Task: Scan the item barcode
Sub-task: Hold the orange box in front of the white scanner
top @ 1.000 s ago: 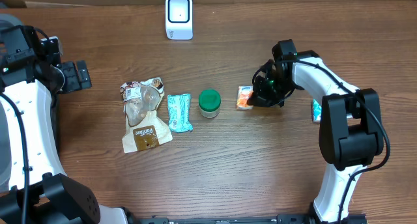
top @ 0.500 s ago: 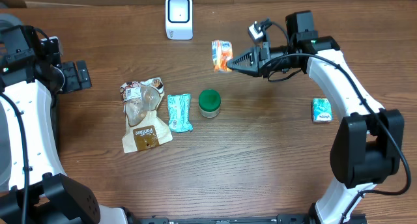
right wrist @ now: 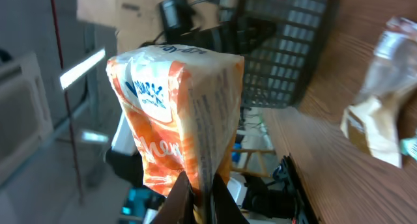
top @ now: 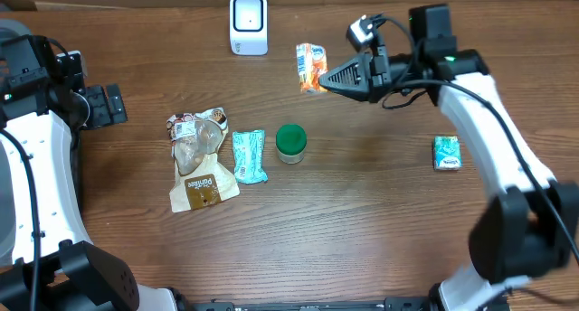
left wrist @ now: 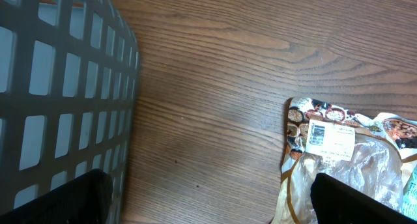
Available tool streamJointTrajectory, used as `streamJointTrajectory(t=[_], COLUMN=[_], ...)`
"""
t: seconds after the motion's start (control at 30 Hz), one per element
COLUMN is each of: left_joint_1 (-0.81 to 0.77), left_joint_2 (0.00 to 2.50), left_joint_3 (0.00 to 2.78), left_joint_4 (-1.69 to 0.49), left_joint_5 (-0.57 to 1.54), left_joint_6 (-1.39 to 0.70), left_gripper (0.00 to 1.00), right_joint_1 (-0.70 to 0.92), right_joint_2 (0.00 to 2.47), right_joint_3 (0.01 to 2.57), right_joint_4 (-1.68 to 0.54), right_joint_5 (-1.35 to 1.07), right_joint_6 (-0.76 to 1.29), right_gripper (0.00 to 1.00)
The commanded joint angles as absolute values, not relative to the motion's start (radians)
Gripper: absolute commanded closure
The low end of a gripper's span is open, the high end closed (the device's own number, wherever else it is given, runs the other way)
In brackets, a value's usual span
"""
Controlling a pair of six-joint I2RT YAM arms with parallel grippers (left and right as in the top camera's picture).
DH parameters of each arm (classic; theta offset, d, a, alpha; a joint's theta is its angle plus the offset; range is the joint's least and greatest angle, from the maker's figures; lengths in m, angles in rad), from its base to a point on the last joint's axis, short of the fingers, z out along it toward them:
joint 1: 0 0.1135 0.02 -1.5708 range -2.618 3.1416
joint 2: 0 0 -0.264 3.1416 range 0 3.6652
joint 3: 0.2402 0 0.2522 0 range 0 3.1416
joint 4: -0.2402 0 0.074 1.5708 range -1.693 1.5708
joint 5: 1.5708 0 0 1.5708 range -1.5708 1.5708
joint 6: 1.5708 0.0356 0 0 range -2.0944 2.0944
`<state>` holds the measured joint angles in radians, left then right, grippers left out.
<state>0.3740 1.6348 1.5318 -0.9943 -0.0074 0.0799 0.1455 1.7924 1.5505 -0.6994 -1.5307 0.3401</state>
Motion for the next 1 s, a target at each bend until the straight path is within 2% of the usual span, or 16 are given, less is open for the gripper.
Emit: streamJointTrajectory(t=[0.0,0.2,0.5,0.67,0.83,0.9,0.97], left_joint_1=[0.385,0.385,0.385,0.385,0.385,0.385,0.385], left_joint_2=[1.629,1.629,1.629,1.629,1.629,1.629,1.629], left_joint_3=[1.526,1.526,1.526,1.526,1.526,1.526,1.526], left_joint_4=[-0.990,-0.990,-0.990,-0.990,-0.990,-0.990,-0.990], left_joint_5=[-0.014,-0.014,-0.014,-0.014,-0.014,-0.014,-0.014], left_joint_6=[0.067,0.067,0.067,0.067,0.067,0.067,0.067], left_gripper=[0.01,0.01,0.01,0.00,0.00,0.00,0.01], right_joint_1=[0.136,0.134,0.229,0.304,0.409,0.439,0.472], right_joint_2=[1.622,1.562,1.620,1.764,2.017,2.101,2.168], right_joint_3=[1.568,1.568,1.598,1.835,2.282,2.405,2.442], right_joint_4=[-0.696,-0.693,-0.509,-0.636,-0.887,-0.894,-0.801], right_joint_5=[-1.570,-1.535,-1.040,-0.774,-0.294,-0.107,0.078], right_joint_6=[0.344,0.348,0.570,0.479,0.317,0.256,0.150], right_gripper=[0.96,0.96,0.96,0.96,0.96,0.96,0.96])
